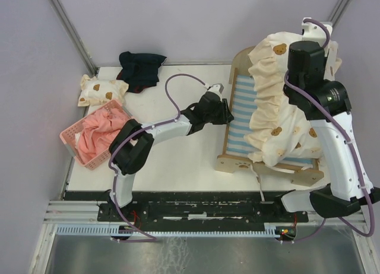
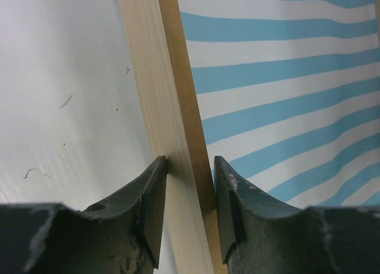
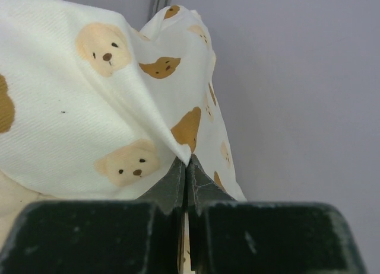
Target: Set up the pet bed
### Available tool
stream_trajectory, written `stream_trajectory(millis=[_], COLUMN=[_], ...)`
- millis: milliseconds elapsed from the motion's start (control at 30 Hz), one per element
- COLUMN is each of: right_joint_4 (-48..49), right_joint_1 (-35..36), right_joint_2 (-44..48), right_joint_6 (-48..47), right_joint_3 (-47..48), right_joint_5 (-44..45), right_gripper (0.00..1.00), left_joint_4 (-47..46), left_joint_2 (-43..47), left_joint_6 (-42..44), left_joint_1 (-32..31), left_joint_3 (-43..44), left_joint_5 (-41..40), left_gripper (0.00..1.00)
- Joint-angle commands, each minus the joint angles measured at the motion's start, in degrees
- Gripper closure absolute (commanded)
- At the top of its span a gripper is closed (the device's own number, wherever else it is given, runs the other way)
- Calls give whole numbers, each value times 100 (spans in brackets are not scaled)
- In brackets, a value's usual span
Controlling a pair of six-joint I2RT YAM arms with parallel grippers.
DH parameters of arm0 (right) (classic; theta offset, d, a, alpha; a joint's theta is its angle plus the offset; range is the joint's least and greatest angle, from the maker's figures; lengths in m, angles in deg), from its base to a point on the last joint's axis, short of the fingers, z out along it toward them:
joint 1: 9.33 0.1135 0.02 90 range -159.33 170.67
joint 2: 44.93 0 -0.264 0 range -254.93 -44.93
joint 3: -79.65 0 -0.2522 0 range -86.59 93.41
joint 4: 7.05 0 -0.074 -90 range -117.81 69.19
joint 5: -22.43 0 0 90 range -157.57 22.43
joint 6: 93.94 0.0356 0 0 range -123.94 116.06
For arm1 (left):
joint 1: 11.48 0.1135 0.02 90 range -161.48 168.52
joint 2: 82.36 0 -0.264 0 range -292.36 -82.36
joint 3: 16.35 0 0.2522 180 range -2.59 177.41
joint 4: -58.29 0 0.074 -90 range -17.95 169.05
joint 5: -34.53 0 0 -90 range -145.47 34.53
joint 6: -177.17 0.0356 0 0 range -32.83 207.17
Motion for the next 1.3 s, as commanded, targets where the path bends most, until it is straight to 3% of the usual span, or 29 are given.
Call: stream_trajectory(millis=[0, 100, 367, 500, 733, 867, 1000, 1167, 1267], right_joint_4=[401, 386, 105, 177, -202, -197, -269, -234, -322], right_joint_1=[-16, -14, -20, -15, -19, -12, -19, -12, -16], right_joint_2=[524, 734, 1386, 1495, 1127, 1006, 1013, 1133, 1143], right_joint_6=[-54, -148, 317, 372, 599, 510, 550, 430, 367], right_joint_3=[-183, -575, -1032, -1119, -506, -252, -167, -309, -300], right_joint_5=[-118, -759, -1813, -1844, -1104, -1306, -1261, -1046, -922], right_gripper=[98, 98, 98, 98, 98, 98, 98, 98, 98], left_joint_4=[193, 264, 643, 951, 895, -14, -824, -180, 245], left_joint_2=[239, 543, 1588, 2056, 2845, 3356, 3390, 2717, 2268], left_joint_6=[96, 17, -256, -491, -1065, -826, -37, 601, 905], left_joint_1=[-82, -74, -53, 20, 620, 848, 842, 602, 461], left_joint_3=[130, -137, -945, -1388, -2402, -3057, -2981, -1934, -1385], left_joint_5=[-788, -1142, -2845, -3393, -3210, -2505, -1176, -480, -330], left_gripper=[86, 97, 97, 97, 97, 96, 64, 39, 30])
